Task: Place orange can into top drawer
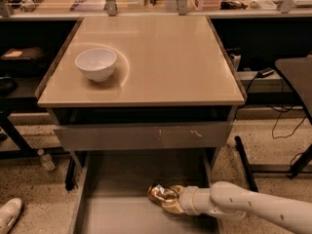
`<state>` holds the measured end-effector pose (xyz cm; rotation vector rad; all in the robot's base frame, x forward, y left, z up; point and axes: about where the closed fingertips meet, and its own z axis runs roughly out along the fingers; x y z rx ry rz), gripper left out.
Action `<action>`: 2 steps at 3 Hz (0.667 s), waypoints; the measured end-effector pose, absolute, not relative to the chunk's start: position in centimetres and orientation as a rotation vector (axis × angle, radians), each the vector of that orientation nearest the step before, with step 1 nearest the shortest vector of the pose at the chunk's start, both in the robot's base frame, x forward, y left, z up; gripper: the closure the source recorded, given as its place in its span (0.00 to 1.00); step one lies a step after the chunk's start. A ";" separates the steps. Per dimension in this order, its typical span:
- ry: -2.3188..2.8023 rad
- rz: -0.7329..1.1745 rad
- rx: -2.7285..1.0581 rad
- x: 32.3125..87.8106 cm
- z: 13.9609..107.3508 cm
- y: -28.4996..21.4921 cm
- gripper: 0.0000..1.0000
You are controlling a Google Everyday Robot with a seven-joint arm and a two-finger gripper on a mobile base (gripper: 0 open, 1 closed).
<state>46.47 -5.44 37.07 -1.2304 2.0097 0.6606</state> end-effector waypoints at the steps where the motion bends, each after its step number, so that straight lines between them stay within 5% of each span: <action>1: 2.010 0.661 -1.230 46.5 37.1 -5.4 0.58; 2: 2.010 0.661 -1.230 46.5 37.1 -5.4 0.34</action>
Offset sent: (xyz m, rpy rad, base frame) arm 0.0000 0.0000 0.0000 0.0000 0.0000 0.0000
